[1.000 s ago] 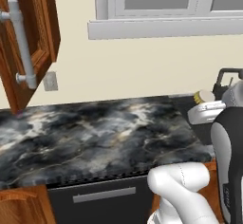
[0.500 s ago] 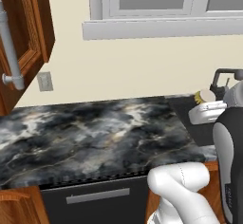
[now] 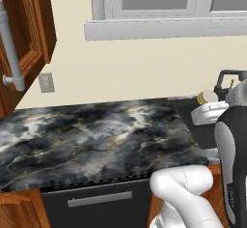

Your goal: Locate and retrieve the bar soap and dish brush from the cabinet. Place them next to the sink.

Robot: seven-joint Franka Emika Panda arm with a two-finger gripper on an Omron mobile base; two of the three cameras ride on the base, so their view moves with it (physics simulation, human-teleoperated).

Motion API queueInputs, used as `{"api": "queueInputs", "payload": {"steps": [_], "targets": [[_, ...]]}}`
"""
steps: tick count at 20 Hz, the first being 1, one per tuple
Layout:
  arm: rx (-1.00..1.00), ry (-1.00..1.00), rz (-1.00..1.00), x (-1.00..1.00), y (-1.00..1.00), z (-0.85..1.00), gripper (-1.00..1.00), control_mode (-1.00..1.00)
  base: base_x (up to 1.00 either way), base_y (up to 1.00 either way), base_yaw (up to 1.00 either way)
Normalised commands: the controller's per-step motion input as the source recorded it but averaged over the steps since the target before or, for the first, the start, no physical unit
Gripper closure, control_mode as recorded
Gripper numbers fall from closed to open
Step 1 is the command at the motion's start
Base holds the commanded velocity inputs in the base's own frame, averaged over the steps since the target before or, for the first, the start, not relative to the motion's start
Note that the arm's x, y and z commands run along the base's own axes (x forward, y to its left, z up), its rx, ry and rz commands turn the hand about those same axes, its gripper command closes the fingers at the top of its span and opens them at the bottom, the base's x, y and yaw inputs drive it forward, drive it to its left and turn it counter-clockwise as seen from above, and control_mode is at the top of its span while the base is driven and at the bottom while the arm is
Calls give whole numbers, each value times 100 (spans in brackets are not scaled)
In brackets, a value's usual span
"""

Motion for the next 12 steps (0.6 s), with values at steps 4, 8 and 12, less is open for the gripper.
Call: {"api": "queueInputs", "payload": {"steps": [4, 8, 12], "targets": [[2, 0, 7, 90, -31, -30, 100, -100, 0, 0, 0], [1, 8, 7, 100, -38, -49, 100, -100, 0, 0, 0], [-4, 14, 0, 100, -30, -56, 100, -100, 0, 0, 0]]}}
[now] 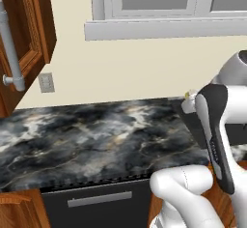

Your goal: Locate and retrieve the bar soap and dish brush from the cabinet. Place them next to the sink.

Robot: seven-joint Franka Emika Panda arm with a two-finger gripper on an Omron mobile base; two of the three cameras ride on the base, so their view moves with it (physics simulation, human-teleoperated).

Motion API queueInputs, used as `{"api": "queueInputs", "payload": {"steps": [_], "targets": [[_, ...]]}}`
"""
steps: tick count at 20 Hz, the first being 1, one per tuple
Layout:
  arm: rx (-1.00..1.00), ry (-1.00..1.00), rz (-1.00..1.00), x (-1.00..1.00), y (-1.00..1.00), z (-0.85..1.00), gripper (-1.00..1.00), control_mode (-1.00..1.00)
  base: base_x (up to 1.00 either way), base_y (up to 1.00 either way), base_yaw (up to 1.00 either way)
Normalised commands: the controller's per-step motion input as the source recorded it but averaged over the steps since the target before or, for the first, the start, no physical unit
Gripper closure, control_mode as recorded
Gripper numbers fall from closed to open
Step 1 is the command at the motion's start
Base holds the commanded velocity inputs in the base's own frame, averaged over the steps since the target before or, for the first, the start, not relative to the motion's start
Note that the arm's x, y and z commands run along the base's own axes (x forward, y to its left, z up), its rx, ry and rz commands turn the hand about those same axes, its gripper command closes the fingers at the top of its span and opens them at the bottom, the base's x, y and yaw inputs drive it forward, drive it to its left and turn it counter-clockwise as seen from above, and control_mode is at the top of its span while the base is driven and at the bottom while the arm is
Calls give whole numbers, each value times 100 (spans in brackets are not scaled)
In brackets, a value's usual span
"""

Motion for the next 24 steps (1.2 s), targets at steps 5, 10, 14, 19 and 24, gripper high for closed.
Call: {"api": "queueInputs", "payload": {"steps": [5, 10, 14, 19, 24], "targets": [[-17, 13, -20, 64, -11, -43, 100, -100, 0, 0, 0], [-5, 1, -18, 65, -12, -30, 100, -100, 0, 0, 0], [12, 0, 0, 66, -36, -6, 100, -100, 0, 0, 0], [6, 1, 12, 56, -40, -2, 100, -100, 0, 0, 0], [0, 1, 9, 39, -27, -12, 100, -100, 0, 0, 0]]}}
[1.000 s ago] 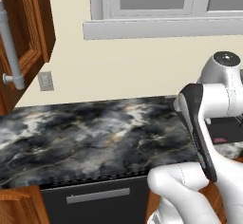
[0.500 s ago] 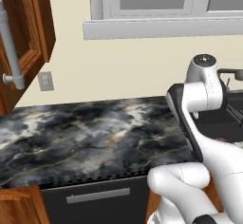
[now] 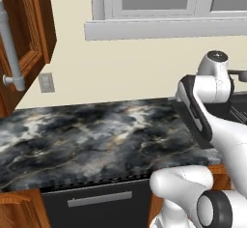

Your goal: Locate and retrieve the bar soap and dish brush from the cabinet. Place them next to the sink.

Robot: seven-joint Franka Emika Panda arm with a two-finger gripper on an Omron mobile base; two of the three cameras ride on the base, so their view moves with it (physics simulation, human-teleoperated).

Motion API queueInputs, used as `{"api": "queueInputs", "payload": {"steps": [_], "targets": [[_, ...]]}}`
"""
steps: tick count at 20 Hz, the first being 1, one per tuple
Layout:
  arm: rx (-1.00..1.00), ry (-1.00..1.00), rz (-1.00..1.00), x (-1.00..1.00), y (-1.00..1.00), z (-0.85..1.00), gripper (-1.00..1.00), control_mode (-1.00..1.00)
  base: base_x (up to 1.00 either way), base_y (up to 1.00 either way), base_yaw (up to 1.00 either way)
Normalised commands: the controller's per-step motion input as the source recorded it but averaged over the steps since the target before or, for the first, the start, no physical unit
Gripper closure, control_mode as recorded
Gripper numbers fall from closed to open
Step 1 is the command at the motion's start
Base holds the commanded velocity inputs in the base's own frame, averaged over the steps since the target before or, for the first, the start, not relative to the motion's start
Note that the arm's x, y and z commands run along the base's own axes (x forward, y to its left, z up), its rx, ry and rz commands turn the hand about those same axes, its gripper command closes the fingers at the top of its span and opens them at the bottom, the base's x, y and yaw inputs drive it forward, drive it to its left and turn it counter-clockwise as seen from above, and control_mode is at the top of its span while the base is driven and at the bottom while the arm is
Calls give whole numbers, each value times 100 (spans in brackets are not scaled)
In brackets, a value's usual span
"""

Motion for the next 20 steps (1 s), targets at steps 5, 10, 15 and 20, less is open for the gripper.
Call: {"api": "queueInputs", "payload": {"steps": [5, 10, 15, 20], "targets": [[0, 10, 3, 60, -5, -37, 100, -100, 0, 0, 0], [1, 6, 2, 66, 0, -33, 100, -100, 0, 0, 0], [0, 0, 0, 62, 0, -49, 100, -100, 0, 0, 0], [0, -2, 0, 52, 0, -63, 100, -100, 0, 0, 0]]}}
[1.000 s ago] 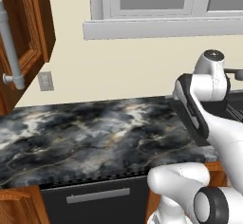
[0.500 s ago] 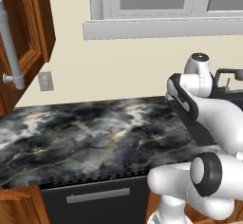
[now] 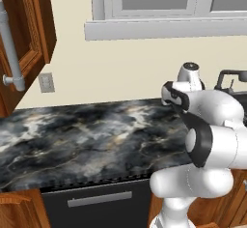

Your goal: Locate and retrieve the bar soap and dish brush from the cabinet. Place them next to the sink.

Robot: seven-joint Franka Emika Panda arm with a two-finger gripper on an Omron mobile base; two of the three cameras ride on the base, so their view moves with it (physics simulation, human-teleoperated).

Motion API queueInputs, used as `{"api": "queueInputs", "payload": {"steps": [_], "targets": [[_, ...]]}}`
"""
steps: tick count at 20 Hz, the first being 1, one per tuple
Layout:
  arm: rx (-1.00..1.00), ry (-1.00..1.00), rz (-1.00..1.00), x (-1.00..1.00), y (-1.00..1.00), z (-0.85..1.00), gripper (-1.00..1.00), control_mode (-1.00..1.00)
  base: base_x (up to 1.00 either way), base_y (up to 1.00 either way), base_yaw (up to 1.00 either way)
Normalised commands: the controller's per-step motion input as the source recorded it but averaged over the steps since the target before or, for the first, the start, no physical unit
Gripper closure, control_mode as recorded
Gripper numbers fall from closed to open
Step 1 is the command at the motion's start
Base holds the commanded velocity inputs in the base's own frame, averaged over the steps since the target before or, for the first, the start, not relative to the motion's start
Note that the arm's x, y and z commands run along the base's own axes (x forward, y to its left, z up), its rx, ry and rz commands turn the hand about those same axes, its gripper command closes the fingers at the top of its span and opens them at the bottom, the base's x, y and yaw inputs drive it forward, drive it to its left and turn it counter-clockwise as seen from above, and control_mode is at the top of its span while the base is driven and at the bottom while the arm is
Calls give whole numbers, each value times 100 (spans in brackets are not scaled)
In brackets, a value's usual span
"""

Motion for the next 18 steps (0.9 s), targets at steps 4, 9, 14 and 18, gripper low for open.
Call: {"api": "queueInputs", "payload": {"steps": [4, 9, 14, 18], "targets": [[0, -5, 0, 47, 0, -63, 100, -100, 0, 0, 0], [-1, -6, 0, 27, 0, -53, 100, -100, 0, 0, 0], [-1, -9, 0, 18, -3, -57, 100, -100, 0, 0, 0], [0, -2, 0, 13, 0, -42, 100, -100, 0, 0, 0]]}}
